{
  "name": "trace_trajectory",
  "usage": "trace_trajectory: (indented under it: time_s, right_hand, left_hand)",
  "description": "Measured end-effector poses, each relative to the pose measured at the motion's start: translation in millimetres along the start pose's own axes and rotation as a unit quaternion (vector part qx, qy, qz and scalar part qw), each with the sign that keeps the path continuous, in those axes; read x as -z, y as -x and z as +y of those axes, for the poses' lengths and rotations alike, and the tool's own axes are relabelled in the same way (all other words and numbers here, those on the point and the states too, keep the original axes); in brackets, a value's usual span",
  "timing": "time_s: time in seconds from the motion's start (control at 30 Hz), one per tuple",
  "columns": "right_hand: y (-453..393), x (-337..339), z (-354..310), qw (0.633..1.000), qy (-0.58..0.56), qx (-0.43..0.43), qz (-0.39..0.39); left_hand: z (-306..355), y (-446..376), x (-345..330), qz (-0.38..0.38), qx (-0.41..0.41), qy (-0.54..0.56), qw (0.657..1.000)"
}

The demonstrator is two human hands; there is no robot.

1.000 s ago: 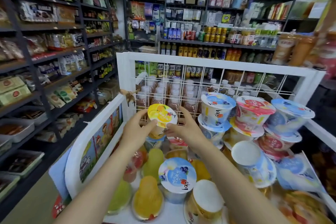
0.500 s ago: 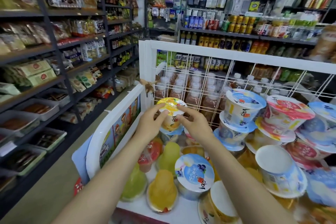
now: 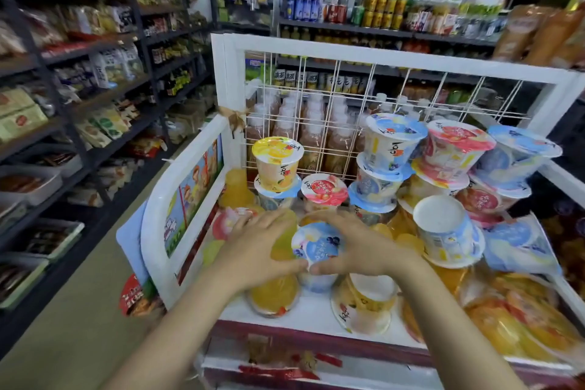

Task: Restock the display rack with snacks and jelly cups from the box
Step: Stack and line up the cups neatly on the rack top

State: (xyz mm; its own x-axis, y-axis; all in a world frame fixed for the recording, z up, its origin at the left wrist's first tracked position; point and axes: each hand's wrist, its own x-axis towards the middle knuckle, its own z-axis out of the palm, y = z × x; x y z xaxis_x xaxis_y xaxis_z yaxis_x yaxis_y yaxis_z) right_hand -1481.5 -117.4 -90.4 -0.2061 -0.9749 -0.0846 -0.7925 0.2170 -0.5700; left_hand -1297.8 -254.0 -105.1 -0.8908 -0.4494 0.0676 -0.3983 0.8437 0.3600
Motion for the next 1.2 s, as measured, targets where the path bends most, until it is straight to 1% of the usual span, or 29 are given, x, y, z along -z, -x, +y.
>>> trace_trajectory:
  time_s: [0.03, 0.1, 0.2, 0.33, 0.5, 0.53, 0.6, 0.67, 0.73, 0.8, 0.87, 0.93, 0.97, 1.03, 1.07, 1.17, 1.2]
  right_hand:
    - [1, -7, 4, 1.0, 0.017, -0.022, -0.012]
    - [4, -19, 6, 0.999, 0.019, -0.045, -0.001]
    - [9, -28, 3, 0.996, -0.031, -0.045, 0.068]
    - [13, -27, 0, 0.989, -0.062, -0.045, 0.125]
    - [17, 2, -9, 0.973, -0.068, -0.043, 0.217]
    - [16, 7, -12, 0.97, -0.062, -0.035, 0.232]
    - [14, 17, -16, 0.964, -0.056, -0.021, 0.257]
    - [8, 24, -20, 0.962, -0.051, -0.014, 0.269]
    - [0, 28, -24, 0.955, -0.036, -0.003, 0.294]
    - [-8, 29, -25, 0.943, -0.041, 0.013, 0.33]
    - [-15, 30, -23, 0.937, -0.032, 0.03, 0.347]
    - [-21, 32, -18, 0.936, -0.012, 0.036, 0.349]
    - [-25, 33, -13, 0.935, 0.002, 0.035, 0.353]
    - [-35, 32, -2, 0.931, 0.052, 0.029, 0.361]
    - [-39, 30, 4, 0.927, 0.093, 0.024, 0.362]
    - [-51, 19, 22, 0.887, 0.259, 0.007, 0.382]
    - [-53, 17, 23, 0.873, 0.294, -0.001, 0.388]
  left_hand:
    - [0, 1, -1, -0.008, 0.0, -0.002, 1.0]
    - [-1, 2, -1, -0.012, -0.001, 0.005, 1.0]
    - [0, 4, -1, -0.025, 0.002, 0.009, 1.0]
    - [-1, 3, 0, -0.04, 0.007, 0.006, 0.999]
    - [-2, 0, 1, -0.06, 0.009, 0.013, 0.998]
    - [0, -1, 3, -0.052, 0.007, 0.015, 0.999]
    - [8, -7, 10, -0.009, -0.007, 0.035, 0.999]
    - [17, -18, 17, 0.03, -0.026, 0.116, 0.992]
    - [25, -32, 22, 0.044, -0.018, 0.217, 0.975]
    - [29, -47, 24, 0.079, -0.005, 0.262, 0.962]
    - [34, -59, 27, 0.106, -0.002, 0.283, 0.953]
    - [37, -71, 32, 0.124, -0.013, 0.263, 0.957]
    - [36, -77, 34, 0.136, -0.022, 0.231, 0.963]
    - [29, -86, 36, 0.17, -0.03, 0.125, 0.977]
    - [23, -89, 35, 0.189, -0.027, 0.084, 0.978]
    - [6, -90, 31, 0.254, -0.021, 0.038, 0.966]
    - [1, -89, 31, 0.261, -0.016, 0.022, 0.965]
